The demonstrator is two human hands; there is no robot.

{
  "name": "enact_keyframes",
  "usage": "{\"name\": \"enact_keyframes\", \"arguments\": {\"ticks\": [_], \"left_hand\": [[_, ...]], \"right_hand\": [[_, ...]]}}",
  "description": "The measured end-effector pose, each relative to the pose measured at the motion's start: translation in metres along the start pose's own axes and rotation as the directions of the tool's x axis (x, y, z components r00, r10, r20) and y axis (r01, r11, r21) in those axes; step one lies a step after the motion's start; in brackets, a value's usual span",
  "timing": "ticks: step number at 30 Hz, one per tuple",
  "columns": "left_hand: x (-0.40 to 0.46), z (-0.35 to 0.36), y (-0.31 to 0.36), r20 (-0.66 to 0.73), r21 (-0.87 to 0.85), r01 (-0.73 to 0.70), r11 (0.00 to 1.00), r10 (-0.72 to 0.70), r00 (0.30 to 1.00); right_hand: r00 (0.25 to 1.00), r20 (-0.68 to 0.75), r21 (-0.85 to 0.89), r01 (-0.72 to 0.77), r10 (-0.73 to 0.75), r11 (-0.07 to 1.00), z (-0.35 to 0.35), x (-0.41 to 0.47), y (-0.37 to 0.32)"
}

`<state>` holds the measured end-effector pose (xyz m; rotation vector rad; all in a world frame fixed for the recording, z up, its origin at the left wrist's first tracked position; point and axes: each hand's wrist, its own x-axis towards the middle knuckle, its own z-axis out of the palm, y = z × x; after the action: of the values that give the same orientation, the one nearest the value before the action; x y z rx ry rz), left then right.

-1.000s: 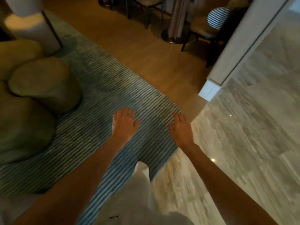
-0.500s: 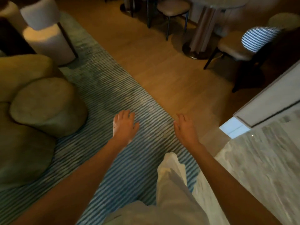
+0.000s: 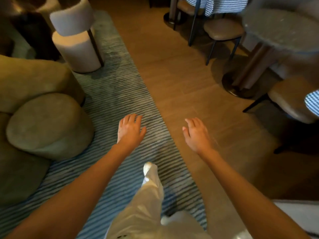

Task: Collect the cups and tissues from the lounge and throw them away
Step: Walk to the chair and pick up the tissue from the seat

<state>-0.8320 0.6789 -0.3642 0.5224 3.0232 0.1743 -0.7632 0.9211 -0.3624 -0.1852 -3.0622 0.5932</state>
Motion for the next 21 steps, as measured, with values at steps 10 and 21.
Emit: {"name": "enact_keyframes", "arguments": {"ticks": [10,21], "left_hand": [[0.255,-0.023,-0.035,0.015,-0.031,0.015,0.999,-0.015,1.0],[0.529,-0.033,-0.048,0.048,0.013,0.029,0.999,-0.029,0.998]], "right_hand": [[1.0,0.014,-0.01,0.022,-0.022,1.0,-0.014,0.278,0.016],[0.999,0.034,-0.019,0.041,-0.041,0.999,-0.018,0.539,0.045]]}}
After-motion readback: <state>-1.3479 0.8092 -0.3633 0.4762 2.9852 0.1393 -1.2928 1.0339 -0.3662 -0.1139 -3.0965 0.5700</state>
